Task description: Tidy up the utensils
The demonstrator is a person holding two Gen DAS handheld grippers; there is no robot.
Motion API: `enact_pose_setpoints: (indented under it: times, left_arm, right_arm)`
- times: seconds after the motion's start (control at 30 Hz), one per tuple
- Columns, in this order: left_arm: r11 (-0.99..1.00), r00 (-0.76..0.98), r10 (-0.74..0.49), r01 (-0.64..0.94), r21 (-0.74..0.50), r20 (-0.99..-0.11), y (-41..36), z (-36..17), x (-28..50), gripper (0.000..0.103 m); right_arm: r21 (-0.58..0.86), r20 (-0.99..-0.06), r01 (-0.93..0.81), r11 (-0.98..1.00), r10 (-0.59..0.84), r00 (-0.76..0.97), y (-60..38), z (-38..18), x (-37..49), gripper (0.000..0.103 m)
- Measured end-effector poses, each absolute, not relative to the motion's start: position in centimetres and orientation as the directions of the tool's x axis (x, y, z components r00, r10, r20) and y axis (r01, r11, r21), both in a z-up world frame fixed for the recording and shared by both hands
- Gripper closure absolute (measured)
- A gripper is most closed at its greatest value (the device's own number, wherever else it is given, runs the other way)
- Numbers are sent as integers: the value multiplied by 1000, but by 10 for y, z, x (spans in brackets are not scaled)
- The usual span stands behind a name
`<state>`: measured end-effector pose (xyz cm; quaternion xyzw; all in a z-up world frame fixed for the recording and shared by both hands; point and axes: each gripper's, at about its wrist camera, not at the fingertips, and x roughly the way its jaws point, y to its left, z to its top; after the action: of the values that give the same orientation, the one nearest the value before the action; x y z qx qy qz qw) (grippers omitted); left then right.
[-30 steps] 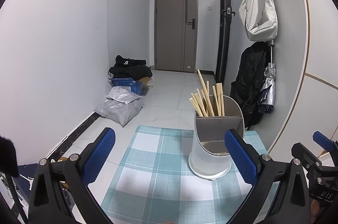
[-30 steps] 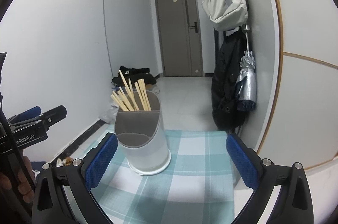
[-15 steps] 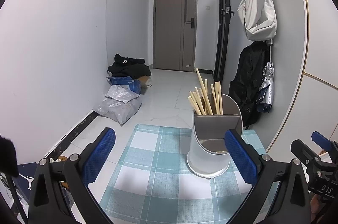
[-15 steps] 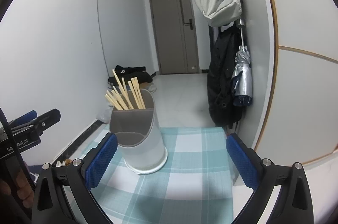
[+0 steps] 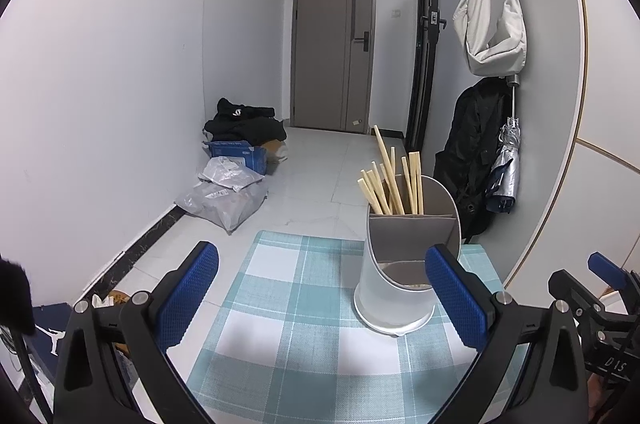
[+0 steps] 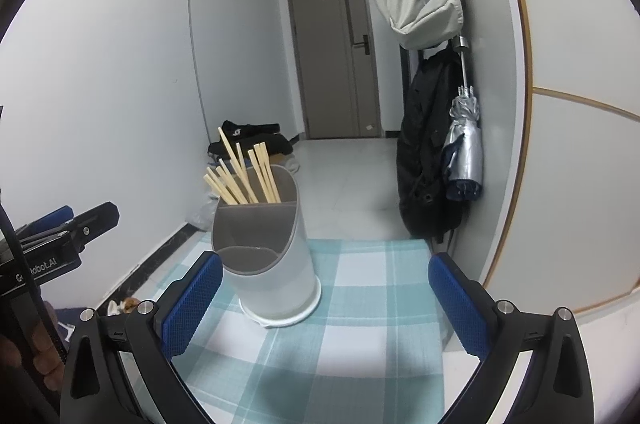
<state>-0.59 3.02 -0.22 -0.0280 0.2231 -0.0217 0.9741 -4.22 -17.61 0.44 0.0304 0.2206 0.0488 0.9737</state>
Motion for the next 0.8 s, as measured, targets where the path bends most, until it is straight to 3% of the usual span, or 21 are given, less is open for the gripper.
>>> enact_pose_setpoints:
  times: [0.8]
  left_arm:
    - [997,896,-66,37,-75,-440,33,-1,-7,1]
  right_arm:
    - [82,-438,-66,994,95,894,-176,2,-44,0]
